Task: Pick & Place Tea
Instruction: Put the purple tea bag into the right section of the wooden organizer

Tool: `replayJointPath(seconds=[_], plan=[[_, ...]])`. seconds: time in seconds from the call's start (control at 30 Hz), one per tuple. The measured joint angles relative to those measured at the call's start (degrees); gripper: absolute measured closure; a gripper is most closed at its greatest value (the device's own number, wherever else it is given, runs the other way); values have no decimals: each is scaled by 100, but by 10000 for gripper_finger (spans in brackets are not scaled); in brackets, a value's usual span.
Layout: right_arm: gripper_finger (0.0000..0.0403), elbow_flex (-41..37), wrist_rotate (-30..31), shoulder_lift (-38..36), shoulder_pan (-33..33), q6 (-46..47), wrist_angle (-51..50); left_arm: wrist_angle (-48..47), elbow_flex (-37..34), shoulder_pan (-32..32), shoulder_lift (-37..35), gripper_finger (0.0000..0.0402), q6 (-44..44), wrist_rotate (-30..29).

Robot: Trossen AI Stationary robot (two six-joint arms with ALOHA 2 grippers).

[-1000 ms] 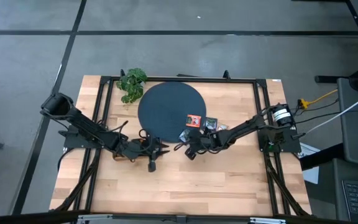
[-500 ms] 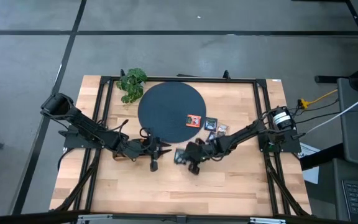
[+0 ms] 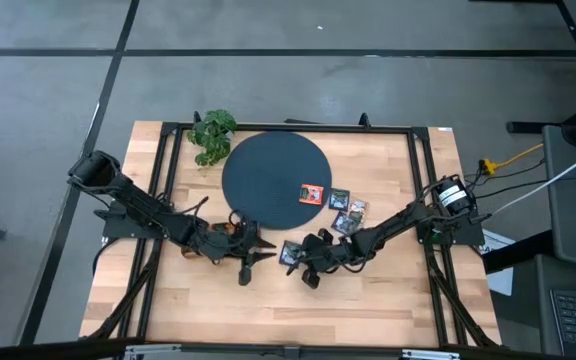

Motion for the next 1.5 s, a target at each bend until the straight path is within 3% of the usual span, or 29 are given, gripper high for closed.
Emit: replayJointPath(seconds=[0.33, 0.43, 0.6, 0.8, 1.17, 1.3, 1.5], plan=[[394, 230, 40, 17, -1, 8, -101, -1301, 1486, -16, 1510, 316, -68, -182], [393, 505, 35, -4, 12, 6, -773, -1693, 1910, 45, 1898, 316, -298, -68], [392, 1101, 45, -180, 69, -14, -2730, -2240, 2370, 109, 2342, 316, -648, 155], [392, 1634, 760, -339, 206, -450, -3610, -2339, 2448, 141, 2543, 316, -774, 85], [391, 1799, 802, -341, -1, -765, -4867, -2016, 2446, 307, 2685, 317, -596, -107], [391, 1799, 806, -343, -94, -787, -5184, -1445, 2451, 346, 3017, 336, -419, 196], [391, 1759, 812, -350, -164, -886, -5480, -1312, 2446, 377, 3430, 377, -408, 98]])
